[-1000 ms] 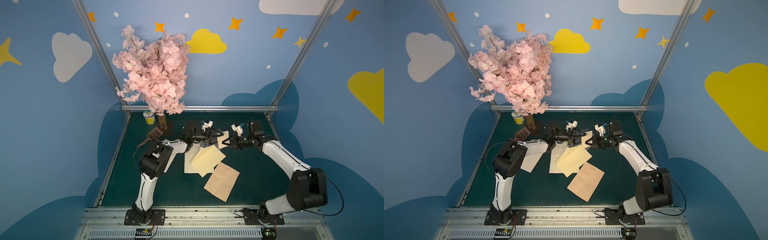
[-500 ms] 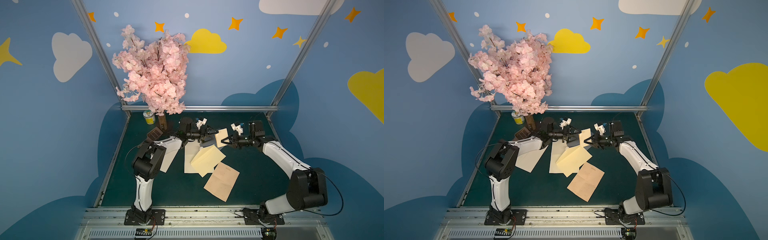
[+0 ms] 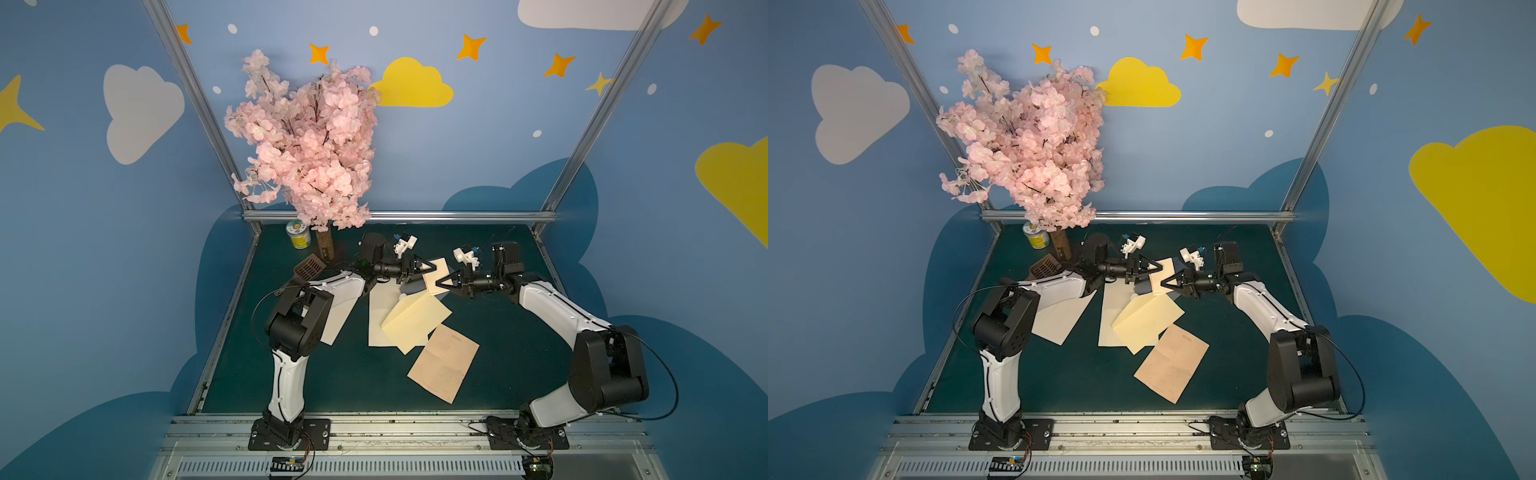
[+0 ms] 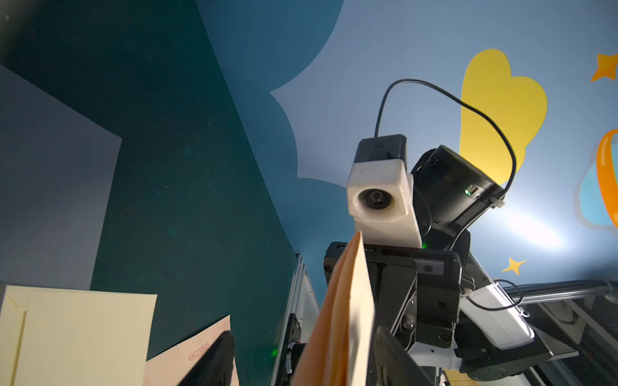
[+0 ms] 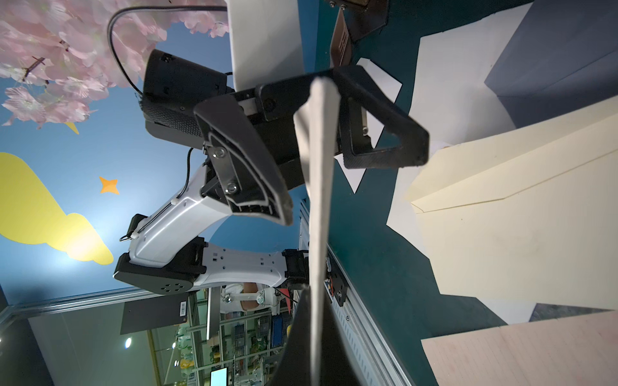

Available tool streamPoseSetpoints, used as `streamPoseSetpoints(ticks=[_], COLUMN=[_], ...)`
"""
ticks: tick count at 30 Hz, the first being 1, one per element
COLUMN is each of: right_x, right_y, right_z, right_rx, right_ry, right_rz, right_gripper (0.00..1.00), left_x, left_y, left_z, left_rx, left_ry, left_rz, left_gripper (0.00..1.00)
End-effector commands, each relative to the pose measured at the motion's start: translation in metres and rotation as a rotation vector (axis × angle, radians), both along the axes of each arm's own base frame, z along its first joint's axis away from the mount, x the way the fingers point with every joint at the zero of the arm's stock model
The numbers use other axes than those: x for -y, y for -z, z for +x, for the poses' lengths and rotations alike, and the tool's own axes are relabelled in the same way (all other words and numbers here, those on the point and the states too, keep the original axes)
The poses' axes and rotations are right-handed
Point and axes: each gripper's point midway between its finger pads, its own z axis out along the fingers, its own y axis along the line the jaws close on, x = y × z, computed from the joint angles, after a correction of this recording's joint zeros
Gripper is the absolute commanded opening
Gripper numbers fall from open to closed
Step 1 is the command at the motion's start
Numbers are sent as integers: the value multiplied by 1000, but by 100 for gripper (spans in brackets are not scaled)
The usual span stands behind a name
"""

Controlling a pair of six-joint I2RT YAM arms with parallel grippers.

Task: Fold the letter paper in half and place it into the envelope
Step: Fold the letter paper at the center of the board.

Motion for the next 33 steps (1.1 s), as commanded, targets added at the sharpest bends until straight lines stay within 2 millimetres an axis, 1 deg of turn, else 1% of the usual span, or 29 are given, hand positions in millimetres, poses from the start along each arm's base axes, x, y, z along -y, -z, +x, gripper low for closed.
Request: streamPoseSetpoints(ticks=[1,2,3,4,6,7,9,12,15,17,21,25,28,29,33], right_x=[-5,-5,-4,-3,-3,-2,-2,0,2,3,5,7,6,6,2], right_y=[-1,-1,-2,-3,-5,-5,-6,-2,-2,-1,-1,-4,-2,-6,-3], right_z=[-5,-5,-4,-3,-1,1,5,12,21,28,42,52,56,59,63], right_rx=[1,3,5,11,12,11,-2,-37,-60,-82,-120,-147,-177,-162,-190], right_ry=[-40,-38,-29,-21,-2,12,45,117,208,267,361,438,477,487,530], right_rz=[21,19,15,11,7,6,13,22,71,107,172,207,214,232,237], right_gripper=[2,9,20,33,56,63,70,71,72,73,71,64,55,53,44], left_x=[3,4,3,3,2,2,0,-2,-3,-4,-9,-20,-23,-25,-32], left_y=[-1,0,0,0,0,1,2,3,3,6,6,1,-10,-11,-15], left_z=[0,0,0,0,3,4,8,15,22,28,34,37,39,40,44], left_rx=[21,17,13,7,-6,-18,-39,-78,-124,-162,-205,-207,-189,-192,-194], left_ry=[44,45,41,36,15,-3,-48,-130,-219,-286,-423,-555,-614,-637,-725], left_rz=[-10,-8,-7,-6,-2,4,12,15,16,27,33,27,-23,-37,-106], left_gripper=[44,37,30,25,17,14,10,6,5,3,2,2,2,2,2])
